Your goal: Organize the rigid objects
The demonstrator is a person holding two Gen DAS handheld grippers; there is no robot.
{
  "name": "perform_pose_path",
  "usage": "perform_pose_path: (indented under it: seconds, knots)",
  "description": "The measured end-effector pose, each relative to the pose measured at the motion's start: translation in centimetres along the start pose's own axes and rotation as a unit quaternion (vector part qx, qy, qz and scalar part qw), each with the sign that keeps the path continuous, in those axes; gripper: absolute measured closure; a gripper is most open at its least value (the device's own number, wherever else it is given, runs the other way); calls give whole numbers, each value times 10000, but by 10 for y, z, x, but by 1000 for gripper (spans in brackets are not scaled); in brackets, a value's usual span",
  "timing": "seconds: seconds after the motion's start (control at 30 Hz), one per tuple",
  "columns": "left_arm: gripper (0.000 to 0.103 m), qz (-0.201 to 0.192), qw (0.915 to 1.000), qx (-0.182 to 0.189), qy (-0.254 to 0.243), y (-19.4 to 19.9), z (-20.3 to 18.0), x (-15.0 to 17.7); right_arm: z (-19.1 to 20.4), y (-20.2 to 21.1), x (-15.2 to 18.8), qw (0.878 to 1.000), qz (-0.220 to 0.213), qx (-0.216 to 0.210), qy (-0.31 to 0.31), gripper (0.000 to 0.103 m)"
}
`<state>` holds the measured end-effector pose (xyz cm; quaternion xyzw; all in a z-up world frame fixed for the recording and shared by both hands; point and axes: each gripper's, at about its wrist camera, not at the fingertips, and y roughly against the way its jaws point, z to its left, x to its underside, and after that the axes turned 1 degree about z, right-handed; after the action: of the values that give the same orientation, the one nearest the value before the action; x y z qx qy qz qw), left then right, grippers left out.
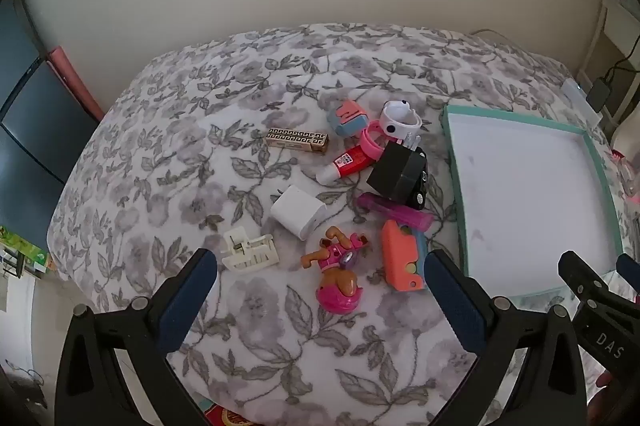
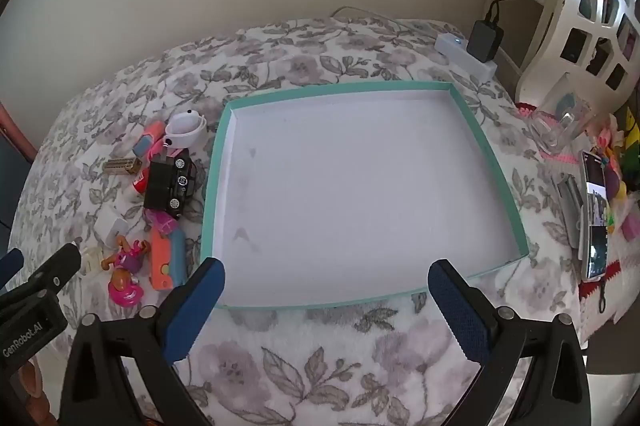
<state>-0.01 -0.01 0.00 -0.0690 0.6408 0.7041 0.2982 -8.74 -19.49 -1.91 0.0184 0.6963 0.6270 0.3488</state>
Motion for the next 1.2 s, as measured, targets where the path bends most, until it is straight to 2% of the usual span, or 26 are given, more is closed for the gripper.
perform_pose_path:
  seconds: [0.03, 0.27, 0.3, 0.53, 1.2]
  knots:
    - [0, 18, 10000, 85, 39, 0, 1, 0, 0, 0, 0, 10000, 3, 10, 4, 0]
    - [0, -20, 10000, 0, -87, 1, -9, -1, -2, 1, 0, 10000, 22, 26, -13, 0]
    - [0, 14, 9999, 86, 88, 0, 0, 0, -1, 1, -1, 10000, 25, 33, -14, 0]
    - [0, 129, 9997, 63, 207, -3, 8, -3, -2, 1, -1, 10000, -26, 41, -23, 0]
    - [0, 151, 9996, 2, 253, -6, 9, 0, -2, 0, -1, 9999, -15, 96, 25, 0]
